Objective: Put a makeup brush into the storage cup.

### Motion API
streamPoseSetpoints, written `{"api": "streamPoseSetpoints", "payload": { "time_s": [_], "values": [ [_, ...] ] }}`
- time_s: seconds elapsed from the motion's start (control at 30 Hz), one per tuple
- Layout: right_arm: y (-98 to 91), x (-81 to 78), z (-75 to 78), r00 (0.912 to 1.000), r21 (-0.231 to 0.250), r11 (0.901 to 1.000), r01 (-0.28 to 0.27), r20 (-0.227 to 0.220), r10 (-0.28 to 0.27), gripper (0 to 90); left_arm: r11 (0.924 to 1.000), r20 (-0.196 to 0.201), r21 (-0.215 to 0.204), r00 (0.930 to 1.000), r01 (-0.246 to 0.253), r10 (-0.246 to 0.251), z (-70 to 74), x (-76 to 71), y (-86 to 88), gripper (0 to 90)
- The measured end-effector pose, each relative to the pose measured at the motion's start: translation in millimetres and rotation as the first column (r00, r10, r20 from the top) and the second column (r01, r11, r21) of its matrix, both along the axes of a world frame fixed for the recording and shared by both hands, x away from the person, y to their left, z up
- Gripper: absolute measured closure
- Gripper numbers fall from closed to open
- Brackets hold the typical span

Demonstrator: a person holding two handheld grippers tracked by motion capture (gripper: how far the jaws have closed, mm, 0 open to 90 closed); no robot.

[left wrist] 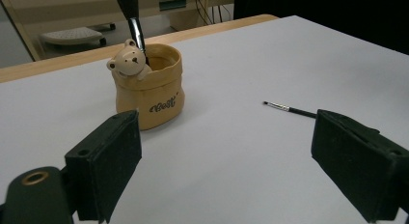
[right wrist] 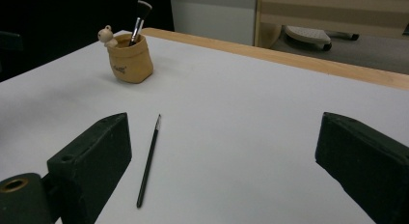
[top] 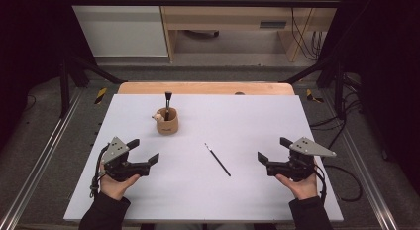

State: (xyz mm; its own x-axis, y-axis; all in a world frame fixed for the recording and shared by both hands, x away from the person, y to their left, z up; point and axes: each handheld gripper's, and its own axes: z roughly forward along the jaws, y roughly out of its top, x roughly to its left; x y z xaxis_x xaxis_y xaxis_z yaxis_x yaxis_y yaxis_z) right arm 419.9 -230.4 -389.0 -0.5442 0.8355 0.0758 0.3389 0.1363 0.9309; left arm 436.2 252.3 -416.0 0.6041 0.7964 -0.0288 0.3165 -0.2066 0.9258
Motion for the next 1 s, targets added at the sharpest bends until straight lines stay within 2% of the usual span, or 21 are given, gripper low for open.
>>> {"api": "streamPoseSetpoints", "payload": {
  "time_s": [0.5,1.0],
  "values": [
    [20.2,11.0,1.6,0.9992,-0.030,0.9993,-0.024,-0.032,0.023,7.3,0.9993,-0.026,0.037,0.9997,-0.001,0.002,-9.7,-3.2,4.1,9.6],
    [49.0,27.3,6.3,0.9960,-0.071,0.9952,-0.066,-0.065,0.062,7.5,0.9992,-0.030,0.039,0.9995,0.004,-0.003,-11.8,-2.8,7.5,9.6]
  ]
}}
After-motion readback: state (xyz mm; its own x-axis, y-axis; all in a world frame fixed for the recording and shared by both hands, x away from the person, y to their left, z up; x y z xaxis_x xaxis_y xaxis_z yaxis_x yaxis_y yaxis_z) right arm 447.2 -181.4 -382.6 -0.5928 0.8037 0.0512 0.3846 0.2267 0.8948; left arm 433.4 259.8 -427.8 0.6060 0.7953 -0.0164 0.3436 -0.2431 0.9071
